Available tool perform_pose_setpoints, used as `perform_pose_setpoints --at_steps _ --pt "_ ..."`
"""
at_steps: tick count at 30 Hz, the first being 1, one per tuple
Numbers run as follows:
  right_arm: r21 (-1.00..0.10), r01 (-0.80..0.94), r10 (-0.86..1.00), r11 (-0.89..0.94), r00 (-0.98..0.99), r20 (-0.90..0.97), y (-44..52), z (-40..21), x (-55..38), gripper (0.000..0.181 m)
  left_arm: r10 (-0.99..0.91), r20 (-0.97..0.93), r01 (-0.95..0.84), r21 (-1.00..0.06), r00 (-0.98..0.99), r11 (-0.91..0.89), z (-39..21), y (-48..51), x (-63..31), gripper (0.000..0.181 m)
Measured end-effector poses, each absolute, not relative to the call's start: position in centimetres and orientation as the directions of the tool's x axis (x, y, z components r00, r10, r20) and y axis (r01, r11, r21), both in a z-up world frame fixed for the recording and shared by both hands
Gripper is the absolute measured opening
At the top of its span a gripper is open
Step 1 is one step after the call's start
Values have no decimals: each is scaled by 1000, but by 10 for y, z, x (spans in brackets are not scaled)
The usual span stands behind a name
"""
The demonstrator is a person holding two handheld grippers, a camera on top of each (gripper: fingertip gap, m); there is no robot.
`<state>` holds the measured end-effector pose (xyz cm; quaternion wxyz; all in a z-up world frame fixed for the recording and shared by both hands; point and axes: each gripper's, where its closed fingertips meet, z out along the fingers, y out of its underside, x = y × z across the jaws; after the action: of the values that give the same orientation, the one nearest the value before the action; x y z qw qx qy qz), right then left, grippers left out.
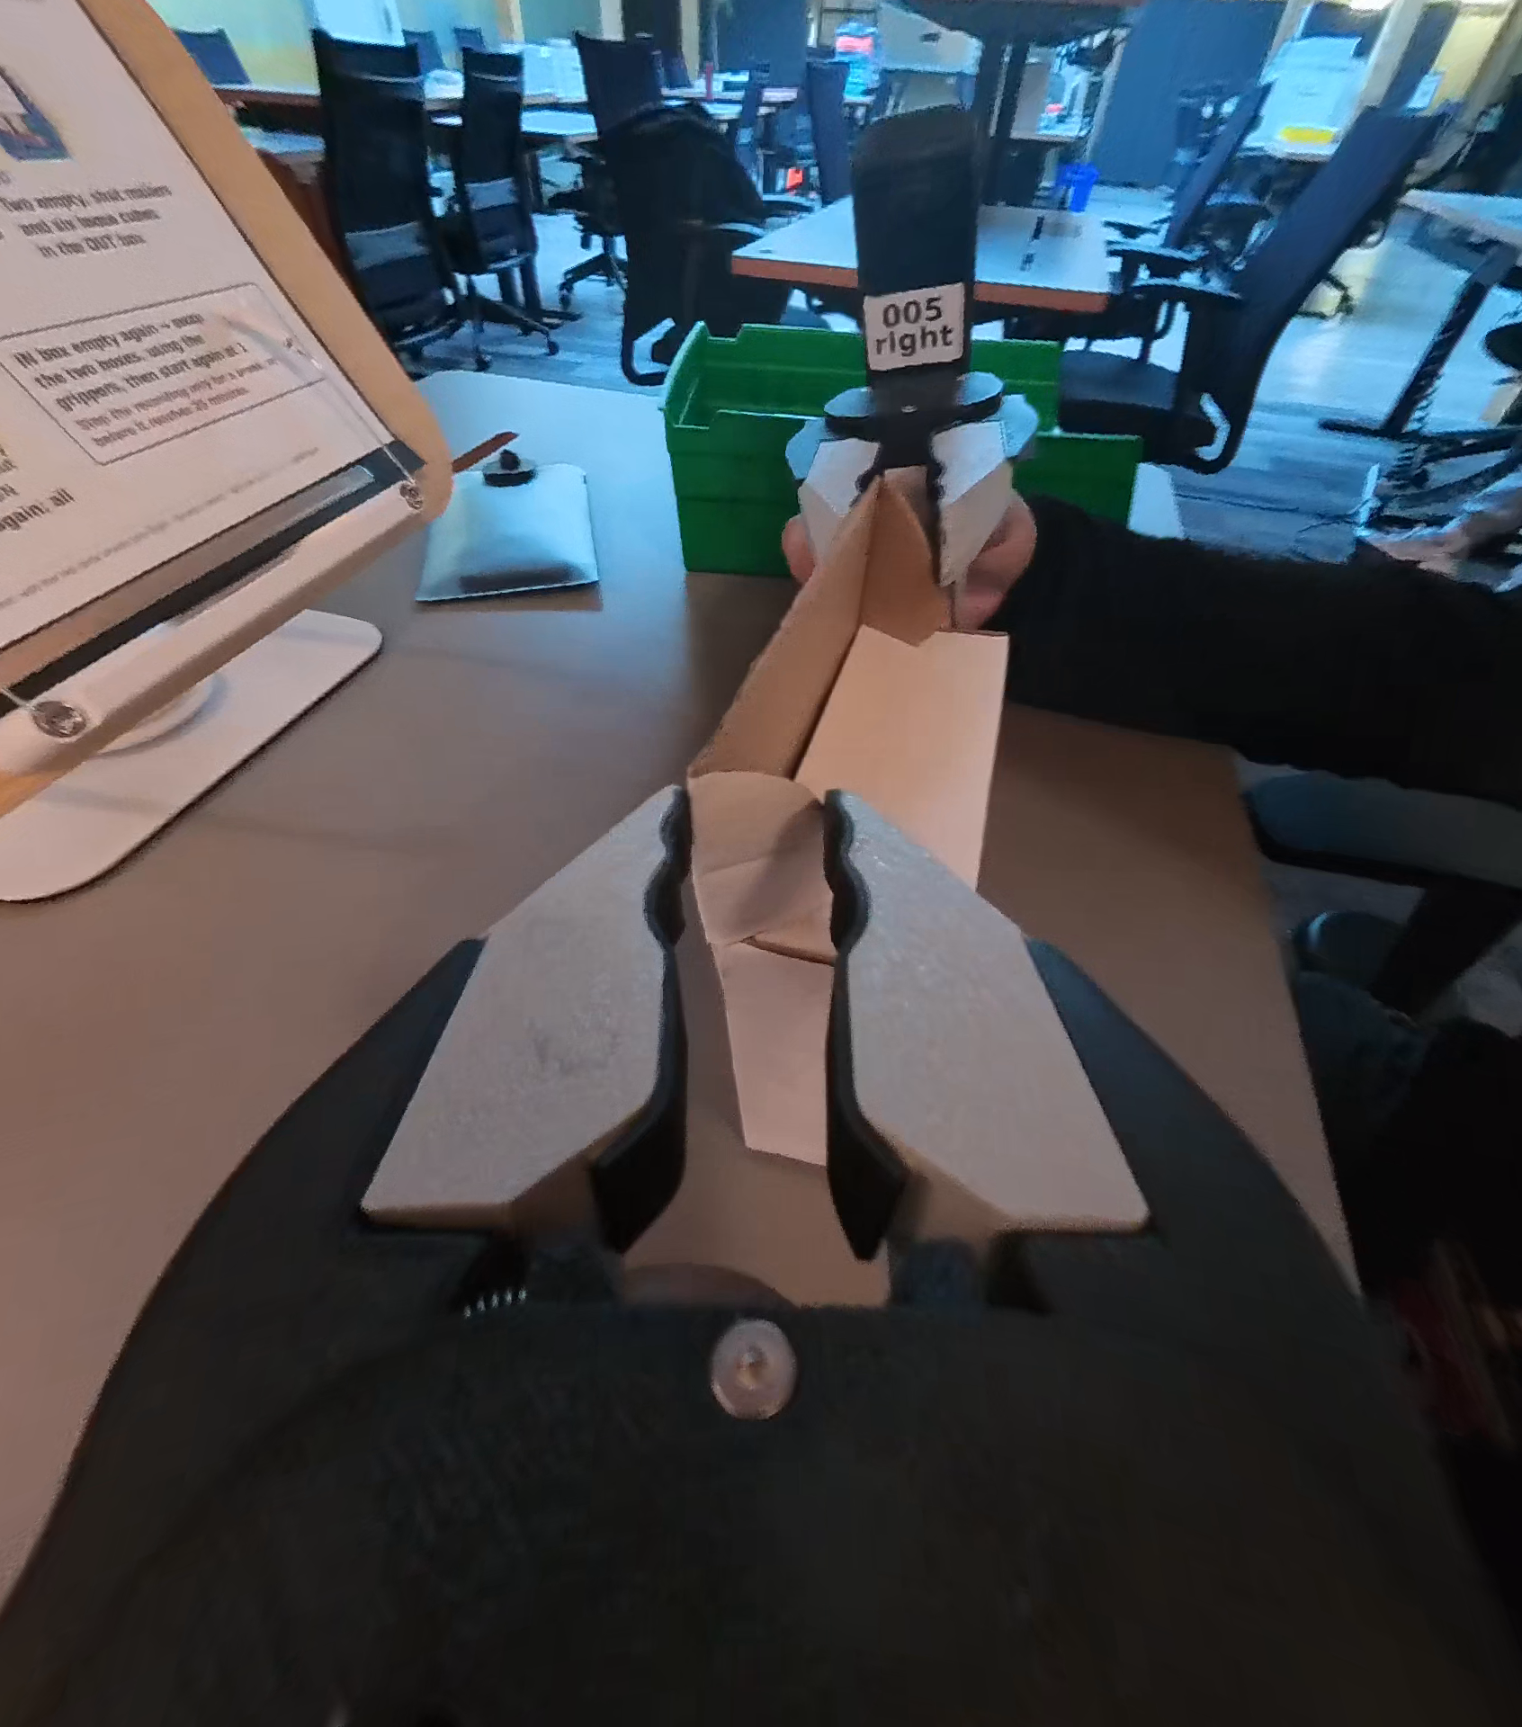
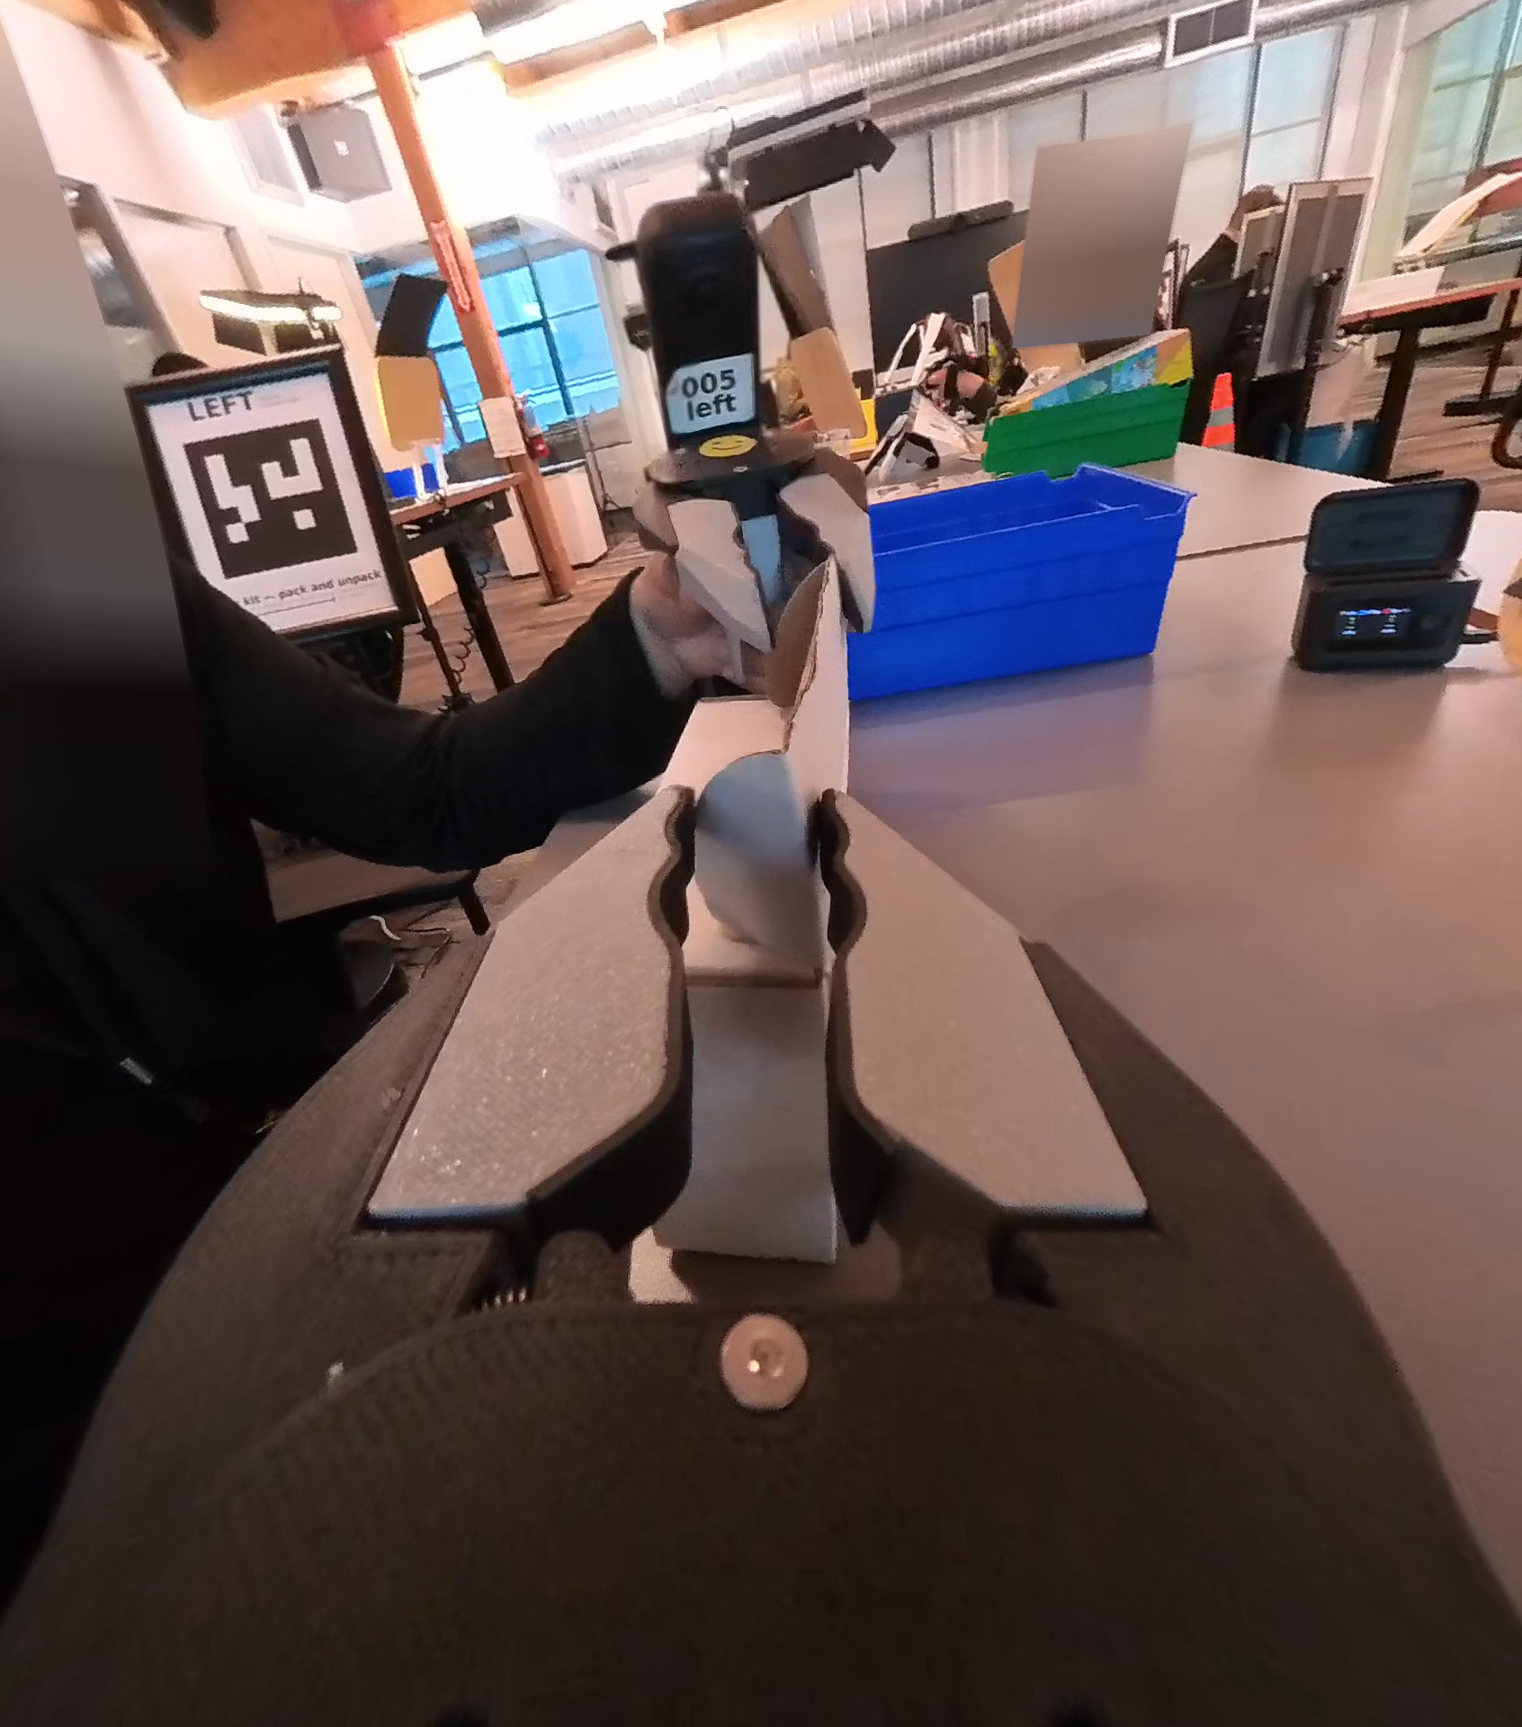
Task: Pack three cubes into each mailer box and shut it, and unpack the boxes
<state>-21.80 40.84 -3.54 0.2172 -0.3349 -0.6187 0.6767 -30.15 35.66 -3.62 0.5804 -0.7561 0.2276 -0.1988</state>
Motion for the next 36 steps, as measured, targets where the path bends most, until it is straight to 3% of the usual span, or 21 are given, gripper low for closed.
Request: perform_pose_setpoints --at_steps 9,15,19,27,32,36 --pt "-986 113 701 -121 -694 -165 403 -36 -218 24 -502 -200 -313 -938 841 -151 -36 358 -303 28" --pt "-988 110 621 -106 -769 -152 394 -31 -198 27 -746 -51 -198 -974 664 -109 -31 326 -278 28" --pt "-993 112 578 -43 -808 -116 383 -32 -182 30 -827 -115 -210 -978 551 -4 -31 307 -267 29" --pt "-991 123 602 54 -795 -66 381 -40 -171 34 -805 -292 -300 -942 517 149 -35 302 -263 29" --pt "-988 102 611 115 -791 -11 379 -39 -167 33 -805 -302 -308 -938 511 157 -35 301 -263 29" --pt "-999 13 628 30 -778 9 381 -13 -165 34 -789 -298 -311 -939 537 143 -36 306 -268 29"
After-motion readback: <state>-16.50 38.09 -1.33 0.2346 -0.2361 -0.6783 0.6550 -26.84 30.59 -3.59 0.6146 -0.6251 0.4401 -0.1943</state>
